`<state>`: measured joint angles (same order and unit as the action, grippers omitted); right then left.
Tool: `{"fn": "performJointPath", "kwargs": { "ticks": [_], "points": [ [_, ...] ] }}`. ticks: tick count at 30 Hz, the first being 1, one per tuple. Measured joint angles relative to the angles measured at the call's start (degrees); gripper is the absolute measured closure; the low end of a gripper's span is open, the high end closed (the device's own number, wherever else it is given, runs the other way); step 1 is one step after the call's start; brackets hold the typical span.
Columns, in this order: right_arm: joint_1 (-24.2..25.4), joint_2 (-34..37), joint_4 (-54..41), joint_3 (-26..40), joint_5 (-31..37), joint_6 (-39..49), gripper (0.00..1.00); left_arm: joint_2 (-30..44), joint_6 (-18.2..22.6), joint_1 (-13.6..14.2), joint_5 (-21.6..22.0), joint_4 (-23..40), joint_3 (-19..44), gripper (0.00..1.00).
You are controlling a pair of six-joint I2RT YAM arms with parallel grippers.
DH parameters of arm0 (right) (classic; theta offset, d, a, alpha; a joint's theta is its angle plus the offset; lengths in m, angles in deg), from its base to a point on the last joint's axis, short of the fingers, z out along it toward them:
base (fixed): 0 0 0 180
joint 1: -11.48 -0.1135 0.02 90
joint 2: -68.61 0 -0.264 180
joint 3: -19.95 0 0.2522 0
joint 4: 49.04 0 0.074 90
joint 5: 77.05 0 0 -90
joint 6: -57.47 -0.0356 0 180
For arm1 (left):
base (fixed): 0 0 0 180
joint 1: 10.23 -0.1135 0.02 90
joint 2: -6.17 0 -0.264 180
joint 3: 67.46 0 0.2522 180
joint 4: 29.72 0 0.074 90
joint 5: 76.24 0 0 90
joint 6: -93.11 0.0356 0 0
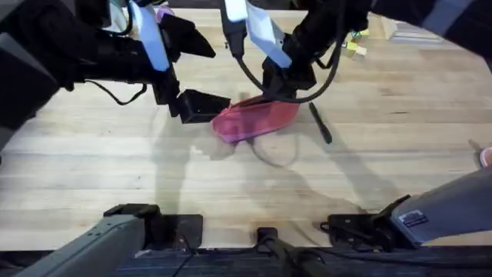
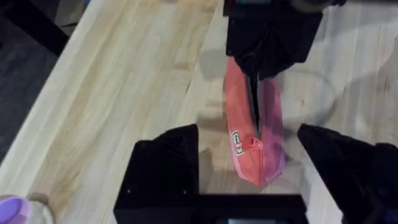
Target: Unzip the bag, pick up the pens from the table one at a time and place them inside, then zip the bag closed.
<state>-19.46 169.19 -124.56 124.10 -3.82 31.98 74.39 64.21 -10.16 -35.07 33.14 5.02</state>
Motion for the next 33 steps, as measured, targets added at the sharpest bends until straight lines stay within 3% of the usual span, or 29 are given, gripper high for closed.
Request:
{"fn": "performJointPath", "kwargs": {
  "ticks": [25,27,32,33],
  "points": [
    [0.0,9.59,0.36,0.0,-0.02,0.68,0.949,-3.4,0.0,0.0,0.88,1.05,0.0,0.008],
    [0.0,9.59,0.36,0.0,-0.02,0.7,0.79,-3.4,0.0,0.0,0.88,1.07,0.0,0.008],
    [0.0,9.59,0.43,0.0,-0.04,0.89,0.067,-3.4,0.01,0.0,0.88,1.05,0.0,0.007],
    [0.0,9.59,0.44,0.0,-0.04,1.13,0.022,-3.4,0.0,0.0,0.88,1.07,0.0,0.007]
  ]
}}
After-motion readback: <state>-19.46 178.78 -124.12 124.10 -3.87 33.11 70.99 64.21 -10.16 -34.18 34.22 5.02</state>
